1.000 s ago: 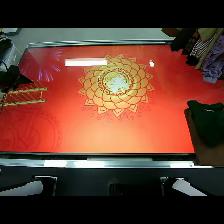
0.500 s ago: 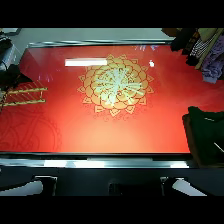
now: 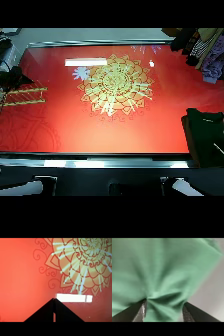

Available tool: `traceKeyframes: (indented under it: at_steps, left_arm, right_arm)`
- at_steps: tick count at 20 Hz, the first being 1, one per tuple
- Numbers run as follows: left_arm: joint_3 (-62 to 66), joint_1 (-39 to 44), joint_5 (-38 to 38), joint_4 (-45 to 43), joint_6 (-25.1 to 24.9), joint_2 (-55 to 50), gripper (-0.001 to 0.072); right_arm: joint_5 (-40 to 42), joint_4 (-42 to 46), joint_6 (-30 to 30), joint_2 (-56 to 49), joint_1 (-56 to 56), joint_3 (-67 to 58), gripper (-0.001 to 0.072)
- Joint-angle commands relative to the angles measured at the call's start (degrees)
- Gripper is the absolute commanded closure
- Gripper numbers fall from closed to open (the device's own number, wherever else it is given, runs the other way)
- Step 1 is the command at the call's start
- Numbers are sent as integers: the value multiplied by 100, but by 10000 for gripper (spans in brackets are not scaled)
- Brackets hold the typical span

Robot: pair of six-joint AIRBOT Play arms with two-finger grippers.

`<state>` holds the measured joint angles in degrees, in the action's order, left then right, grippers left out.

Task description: Fold the clothes and pants, and hang the long-sleeved shirts on hangers.

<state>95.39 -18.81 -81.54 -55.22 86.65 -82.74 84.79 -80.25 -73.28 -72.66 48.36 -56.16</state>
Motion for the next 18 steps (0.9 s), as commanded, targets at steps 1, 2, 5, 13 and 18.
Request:
traceKeyframes:
  at_steps: [1,2,5,13,18]
  left_arm:
    - [-7,197,-9,-962,-138,-76,684]
    - [-9,330,-11,-1447,-120,-94,685]
    - [-365,680,9,-2256,55,-94,685]
    - [-2356,1209,173,-2481,57,-83,686]
    - [-2896,1292,358,-2487,28,-83,687]
  right_arm:
    - [-1038,-1805,-636,538,0,-302,212]
    - [-1373,-2367,-883,754,0,-459,214]
    - [-1963,-3425,-1410,1158,-323,-986,231]
    - [-1834,-2723,-1331,787,-4179,-1204,315]
    - [-1574,-2037,-1294,-35,-5908,-1204,643]
